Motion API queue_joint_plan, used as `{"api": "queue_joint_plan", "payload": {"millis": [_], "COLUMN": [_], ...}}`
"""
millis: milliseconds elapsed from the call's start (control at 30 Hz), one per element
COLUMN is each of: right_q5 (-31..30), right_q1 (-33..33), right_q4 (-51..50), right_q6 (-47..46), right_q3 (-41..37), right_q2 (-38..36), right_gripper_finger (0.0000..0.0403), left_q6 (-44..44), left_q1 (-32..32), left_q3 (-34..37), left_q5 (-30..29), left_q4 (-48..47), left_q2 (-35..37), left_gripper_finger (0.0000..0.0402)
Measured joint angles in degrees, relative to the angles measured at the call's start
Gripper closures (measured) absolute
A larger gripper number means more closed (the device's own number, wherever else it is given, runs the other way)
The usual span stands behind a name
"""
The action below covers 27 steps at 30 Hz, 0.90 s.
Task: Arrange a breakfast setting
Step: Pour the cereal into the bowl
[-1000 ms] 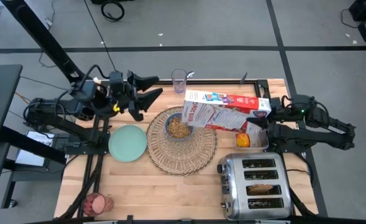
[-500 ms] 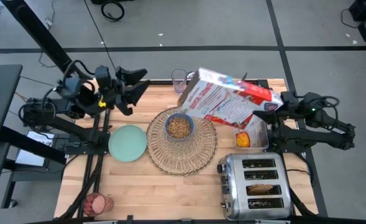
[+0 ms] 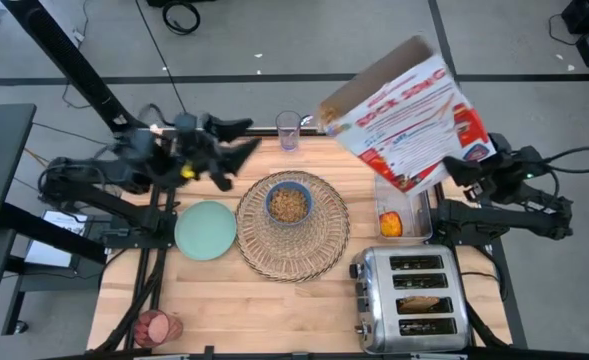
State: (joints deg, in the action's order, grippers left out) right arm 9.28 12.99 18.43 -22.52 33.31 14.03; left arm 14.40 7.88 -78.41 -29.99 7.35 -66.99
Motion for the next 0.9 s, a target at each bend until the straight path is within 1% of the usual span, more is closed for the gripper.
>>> {"api": "queue_joint_plan", "payload": {"millis": [67,200,367,433,633,900], "right_q5": [0.0,0.9,1.5,1.9,2.4,1.4], "right_q1": [0.0,0.0,0.0,0.0,0.0,0.0], "right_q4": [3.9,12.4,23.3,26.5,33.9,37.8], "right_q6": [0.0,-0.9,-3.2,-4.1,-5.0,-4.5], "right_q3": [0.0,0.0,0.0,0.0,0.0,1.1], "right_q2": [2.3,8.7,17.1,20.2,27.4,34.1], "right_gripper_finger": [0.0202,0.0202,0.0202,0.0202,0.0202,0.0203], "left_q6": [1.6,5.3,1.6,0.5,-1.3,-1.4], "left_q1": [0.4,0.4,0.3,0.0,-0.5,-1.8], "left_q3": [0.0,0.1,0.1,0.1,0.1,0.1], "left_q5": [0.3,4.9,5.9,6.0,7.3,7.2], "left_q4": [0.0,2.5,11.2,16.2,26.9,34.0], "left_q2": [-2.7,-8.4,-15.0,-17.5,-23.7,-27.0], "left_gripper_finger": [0.0089,0.0084,0.0083,0.0083,0.0083,0.0083]}}
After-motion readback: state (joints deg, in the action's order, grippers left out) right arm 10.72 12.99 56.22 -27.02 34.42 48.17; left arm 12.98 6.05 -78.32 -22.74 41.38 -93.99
